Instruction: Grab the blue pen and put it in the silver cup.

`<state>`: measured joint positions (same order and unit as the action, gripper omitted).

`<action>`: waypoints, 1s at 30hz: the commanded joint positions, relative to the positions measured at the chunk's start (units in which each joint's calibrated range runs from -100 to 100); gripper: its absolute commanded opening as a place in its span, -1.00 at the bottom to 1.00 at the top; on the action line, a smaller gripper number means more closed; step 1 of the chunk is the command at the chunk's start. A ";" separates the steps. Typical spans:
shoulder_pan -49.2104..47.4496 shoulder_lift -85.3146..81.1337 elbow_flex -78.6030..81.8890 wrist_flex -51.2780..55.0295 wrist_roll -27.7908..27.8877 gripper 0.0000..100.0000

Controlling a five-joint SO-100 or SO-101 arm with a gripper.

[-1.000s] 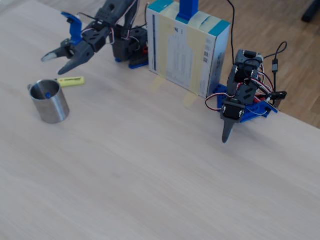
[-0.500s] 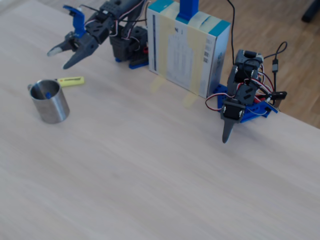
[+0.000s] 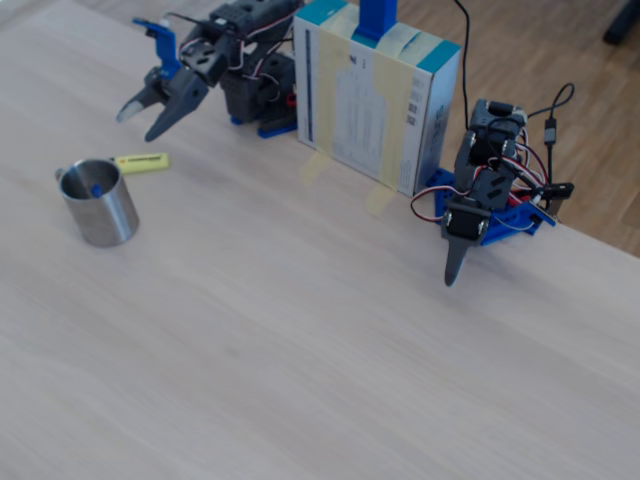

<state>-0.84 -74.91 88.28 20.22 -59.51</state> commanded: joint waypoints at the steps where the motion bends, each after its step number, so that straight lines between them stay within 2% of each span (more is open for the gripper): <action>1: 0.31 -4.48 2.47 0.16 -0.25 -0.26; 9: 1.71 -7.80 6.55 0.76 -0.04 -0.26; 19: 1.71 -8.30 6.46 9.00 0.11 -0.27; 26: 1.27 -15.78 11.72 11.74 0.21 -0.27; 30: 1.45 -18.03 11.72 17.32 0.27 -0.27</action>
<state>0.25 -91.33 99.28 34.93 -59.46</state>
